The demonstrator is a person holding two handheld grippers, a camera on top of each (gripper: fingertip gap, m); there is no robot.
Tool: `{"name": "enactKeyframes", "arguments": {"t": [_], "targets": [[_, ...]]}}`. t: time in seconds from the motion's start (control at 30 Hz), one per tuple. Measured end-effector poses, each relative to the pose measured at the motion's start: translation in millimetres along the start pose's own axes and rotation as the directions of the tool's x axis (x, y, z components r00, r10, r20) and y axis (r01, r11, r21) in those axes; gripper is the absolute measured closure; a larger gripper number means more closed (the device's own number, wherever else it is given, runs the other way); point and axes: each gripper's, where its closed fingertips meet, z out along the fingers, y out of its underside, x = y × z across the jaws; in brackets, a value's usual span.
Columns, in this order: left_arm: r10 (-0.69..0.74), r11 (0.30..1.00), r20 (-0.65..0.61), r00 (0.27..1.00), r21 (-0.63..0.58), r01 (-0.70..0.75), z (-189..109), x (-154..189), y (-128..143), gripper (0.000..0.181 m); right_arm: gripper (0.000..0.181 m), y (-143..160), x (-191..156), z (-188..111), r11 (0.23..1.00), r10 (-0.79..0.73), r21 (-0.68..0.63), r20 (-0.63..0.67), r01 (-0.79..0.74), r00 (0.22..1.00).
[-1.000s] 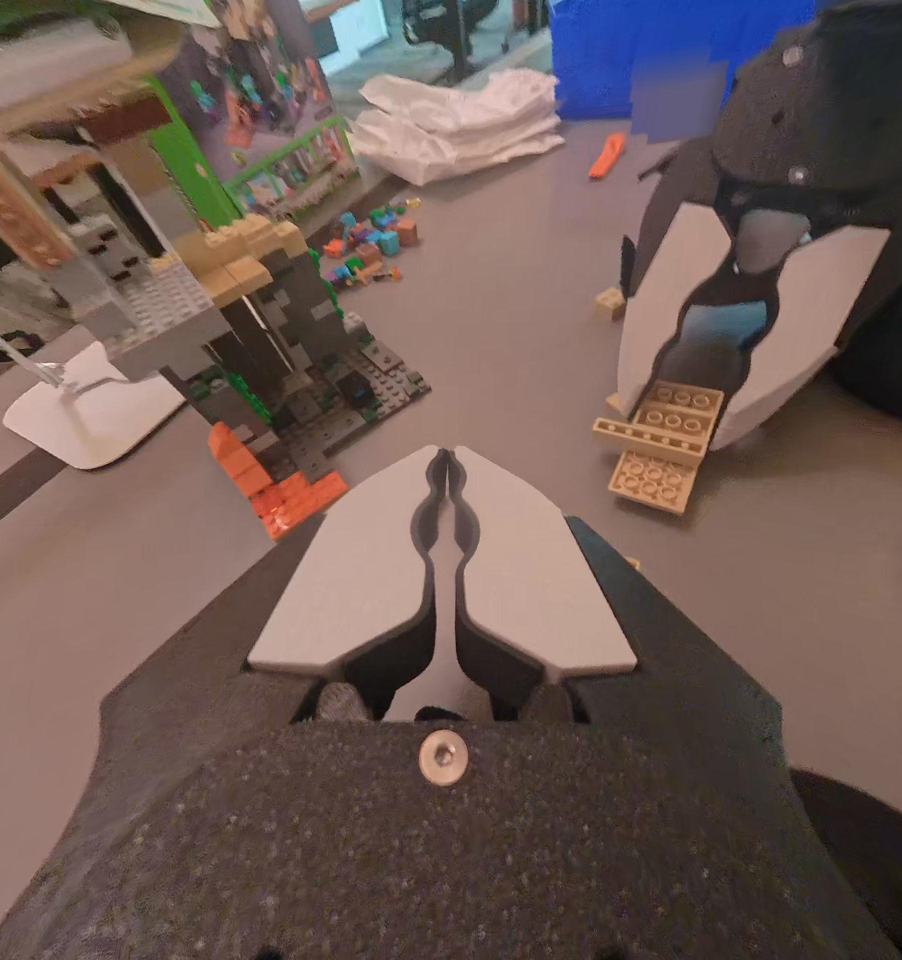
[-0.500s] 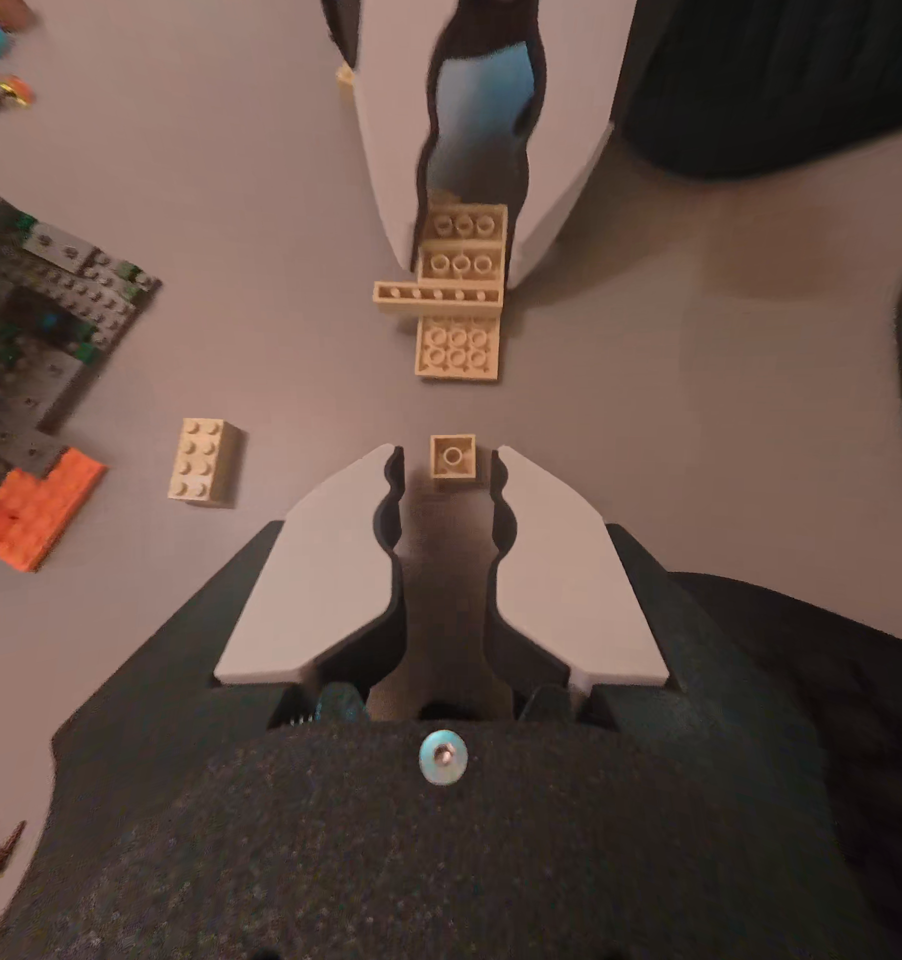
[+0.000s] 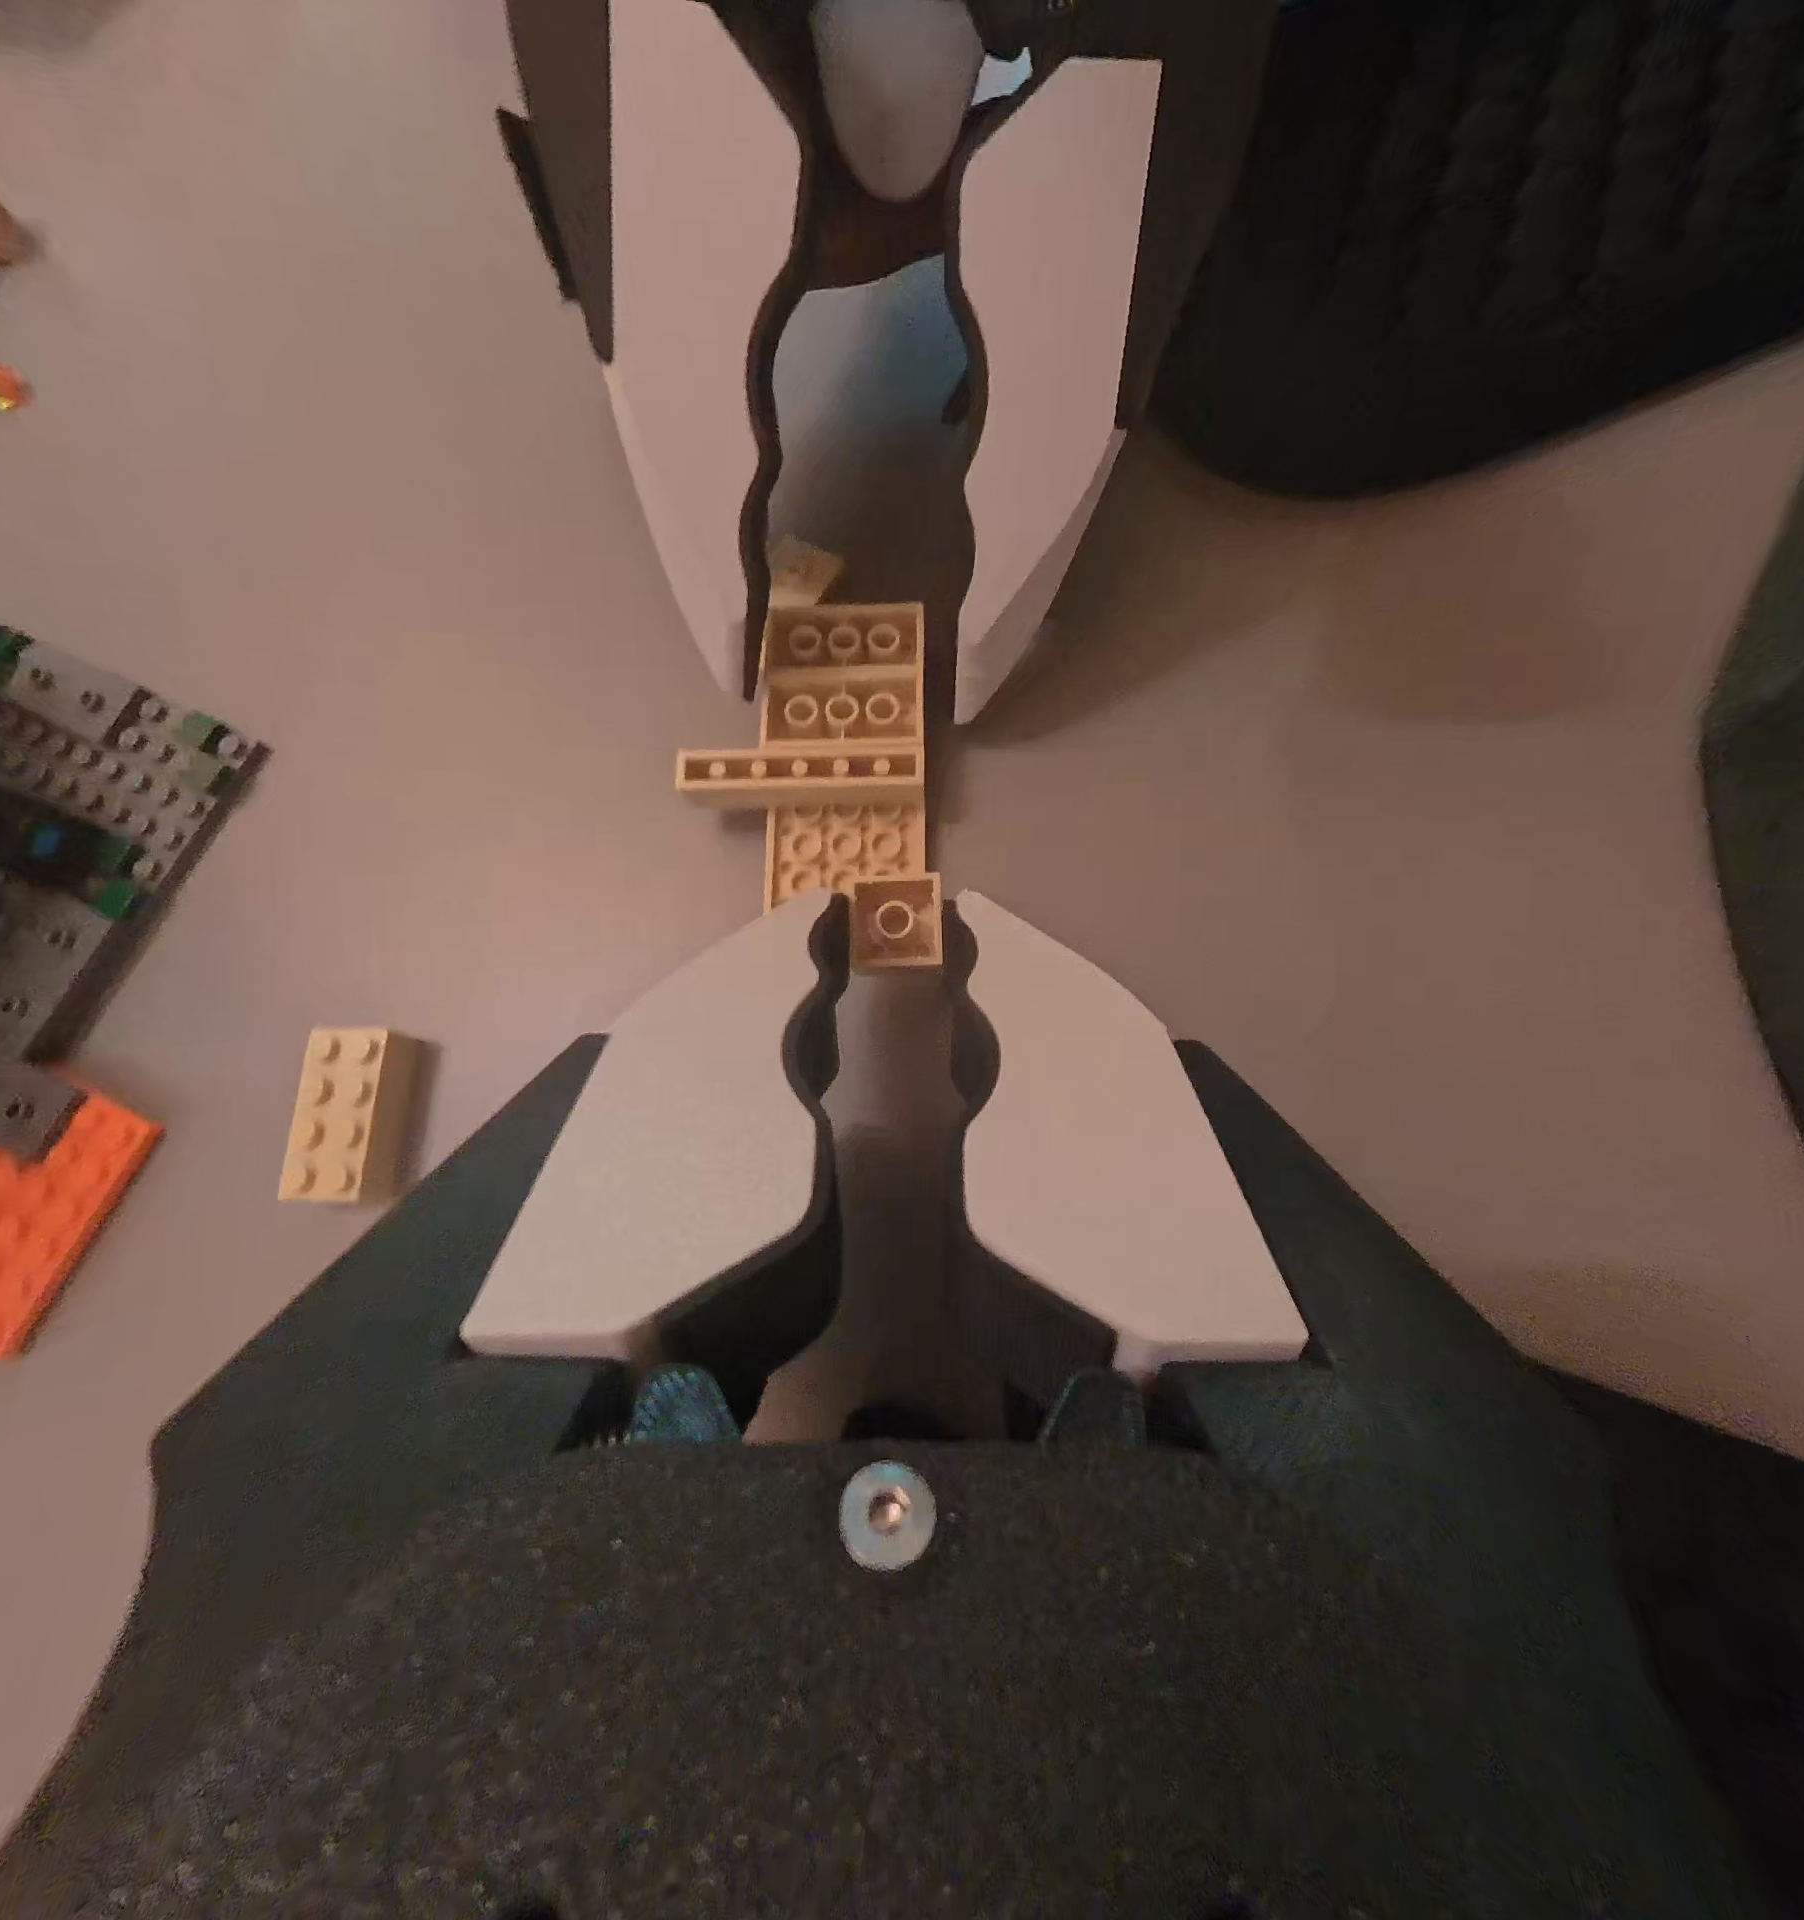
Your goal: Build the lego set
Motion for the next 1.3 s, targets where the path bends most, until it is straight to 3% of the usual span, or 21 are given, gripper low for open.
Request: {"name": "enactKeyframes", "arguments": {"t": [0.03, 0.27, 0.77, 1.07, 1.3], "targets": [[0.010, 1.000, 0.001, 1.000, -0.009, -0.010, 3.5, 0.0, -1.7, 0.165, 0.142, -0.2, -0.4, 0.3, 1.000, -0.004, -0.002, 0.000, 0.004, 1.000], [0.041, 0.998, 0.000, 0.999, -0.044, -0.041, 21.5, -4.0, -7.1, 0.165, 0.148, -0.1, -0.7, 2.3, 0.999, -0.031, -0.017, -0.006, 0.030, 1.000], [0.023, 0.999, -0.021, 1.000, -0.026, -0.023, 19.3, -0.9, -8.8, 0.156, 0.148, -0.1, -0.5, 2.7, 1.000, -0.019, 0.003, -0.004, 0.019, 1.000], [0.083, 0.992, 0.103, 0.991, 0.088, -0.093, -1.3, -8.3, -17.8, 0.153, 0.148, -1.6, 0.6, 0.0, 0.999, 0.014, 0.042, 0.011, -0.015, 1.000], [0.242, 0.949, 0.205, 0.948, 0.152, -0.275, -10.4, -1.3, -35.3, 0.155, 0.148, -6.3, 2.9, -12.3, 0.994, 0.055, 0.096, 0.052, -0.059, 0.997]]}}
